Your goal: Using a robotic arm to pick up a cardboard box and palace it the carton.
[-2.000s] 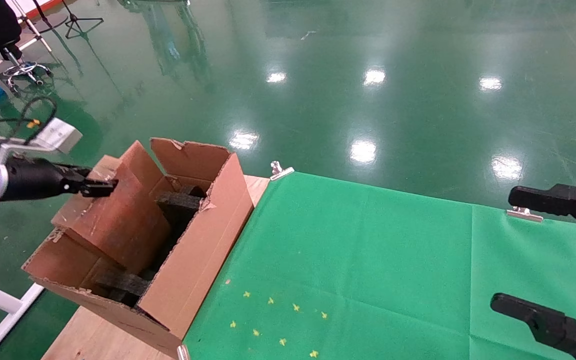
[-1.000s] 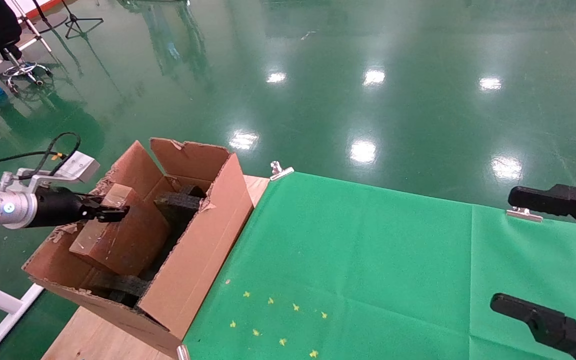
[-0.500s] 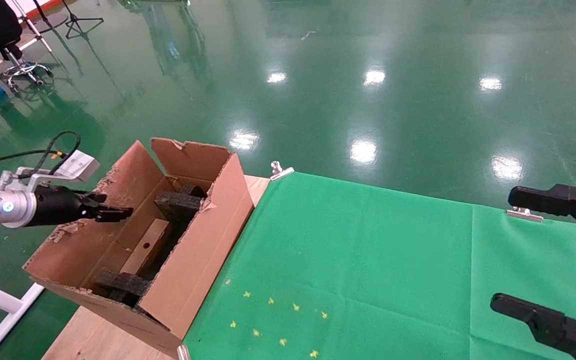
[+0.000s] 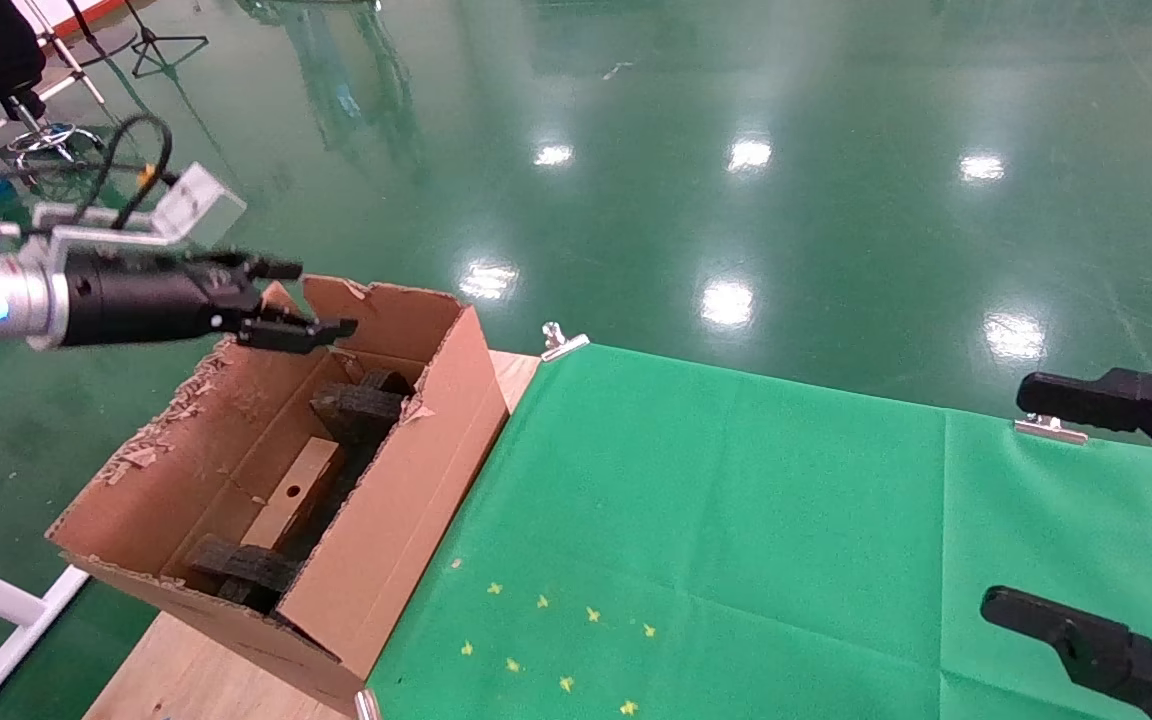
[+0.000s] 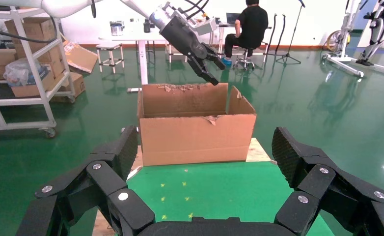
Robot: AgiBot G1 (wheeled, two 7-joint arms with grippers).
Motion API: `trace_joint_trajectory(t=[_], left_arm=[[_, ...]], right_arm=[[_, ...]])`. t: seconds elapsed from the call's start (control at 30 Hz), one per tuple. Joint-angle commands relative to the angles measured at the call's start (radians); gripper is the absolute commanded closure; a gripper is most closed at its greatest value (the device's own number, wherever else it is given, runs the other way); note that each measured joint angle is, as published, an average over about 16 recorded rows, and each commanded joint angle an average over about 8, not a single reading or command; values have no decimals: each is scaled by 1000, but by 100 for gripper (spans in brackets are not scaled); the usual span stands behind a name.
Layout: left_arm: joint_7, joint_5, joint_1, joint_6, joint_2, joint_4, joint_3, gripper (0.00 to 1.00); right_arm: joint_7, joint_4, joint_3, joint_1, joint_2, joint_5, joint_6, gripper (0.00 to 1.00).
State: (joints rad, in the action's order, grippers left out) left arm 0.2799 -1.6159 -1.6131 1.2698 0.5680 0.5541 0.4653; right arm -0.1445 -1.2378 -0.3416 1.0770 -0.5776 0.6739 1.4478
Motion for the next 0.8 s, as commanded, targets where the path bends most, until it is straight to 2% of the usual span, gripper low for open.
trace_joint_trajectory(t=[0.03, 0.43, 0.8], left_arm=[[3, 10, -1, 14, -6, 45, -4, 0], [1, 18, 8, 14, -4, 43, -5, 0], [-14, 158, 94, 48, 3, 154, -35, 0]], right_arm=[[0, 0, 0, 0, 0, 0, 0, 0], [0, 0, 0, 0, 0, 0, 0, 0], [0, 0, 0, 0, 0, 0, 0, 0]])
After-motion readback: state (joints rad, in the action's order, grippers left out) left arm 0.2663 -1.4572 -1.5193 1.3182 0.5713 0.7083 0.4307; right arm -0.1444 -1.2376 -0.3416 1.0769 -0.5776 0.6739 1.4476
